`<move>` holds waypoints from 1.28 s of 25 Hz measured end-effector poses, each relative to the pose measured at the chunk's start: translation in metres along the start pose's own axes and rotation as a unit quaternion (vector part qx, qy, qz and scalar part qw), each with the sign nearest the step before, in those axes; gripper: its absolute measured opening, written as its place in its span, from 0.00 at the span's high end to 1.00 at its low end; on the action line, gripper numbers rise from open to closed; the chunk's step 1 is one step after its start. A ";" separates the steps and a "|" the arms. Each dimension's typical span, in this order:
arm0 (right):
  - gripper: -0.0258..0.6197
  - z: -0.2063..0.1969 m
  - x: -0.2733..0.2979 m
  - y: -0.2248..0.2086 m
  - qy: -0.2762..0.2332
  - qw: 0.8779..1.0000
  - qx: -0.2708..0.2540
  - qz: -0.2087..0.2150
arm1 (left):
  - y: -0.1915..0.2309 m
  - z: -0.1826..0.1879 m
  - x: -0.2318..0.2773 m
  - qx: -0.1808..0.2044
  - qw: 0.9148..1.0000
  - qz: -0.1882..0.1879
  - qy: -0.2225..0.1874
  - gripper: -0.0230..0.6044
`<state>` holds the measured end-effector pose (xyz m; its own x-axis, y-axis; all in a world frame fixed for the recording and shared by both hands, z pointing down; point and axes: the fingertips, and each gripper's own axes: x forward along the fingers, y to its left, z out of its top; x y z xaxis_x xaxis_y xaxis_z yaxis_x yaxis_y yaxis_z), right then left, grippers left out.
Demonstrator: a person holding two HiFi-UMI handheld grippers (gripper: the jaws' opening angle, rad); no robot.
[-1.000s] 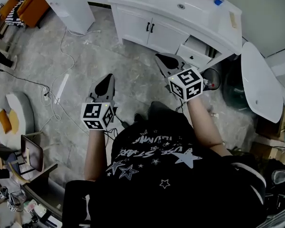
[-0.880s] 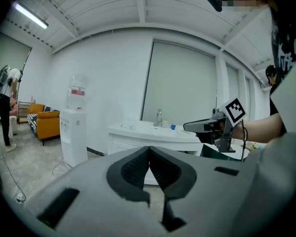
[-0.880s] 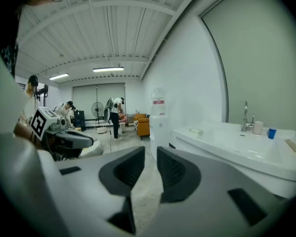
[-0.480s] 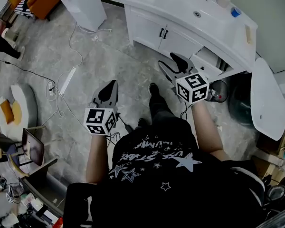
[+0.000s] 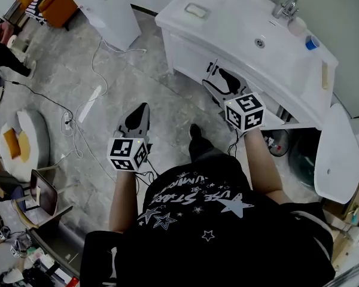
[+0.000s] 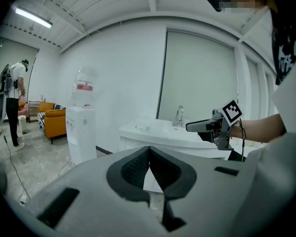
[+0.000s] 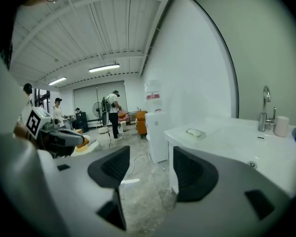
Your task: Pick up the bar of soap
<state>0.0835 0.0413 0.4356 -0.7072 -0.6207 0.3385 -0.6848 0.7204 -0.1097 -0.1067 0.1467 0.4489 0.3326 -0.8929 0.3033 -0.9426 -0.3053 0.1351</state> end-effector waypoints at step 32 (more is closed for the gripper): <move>0.54 0.067 0.188 -0.172 0.042 0.999 0.005 -0.011 | 0.096 0.096 0.233 0.023 1.000 -0.013 0.006 0.95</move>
<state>0.0567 -0.2194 0.4556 -0.6755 -0.6069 0.4188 -0.7015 0.7039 -0.1114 -0.1221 -0.1225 0.4415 0.3572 -0.8807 0.3111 -0.9339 -0.3433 0.1004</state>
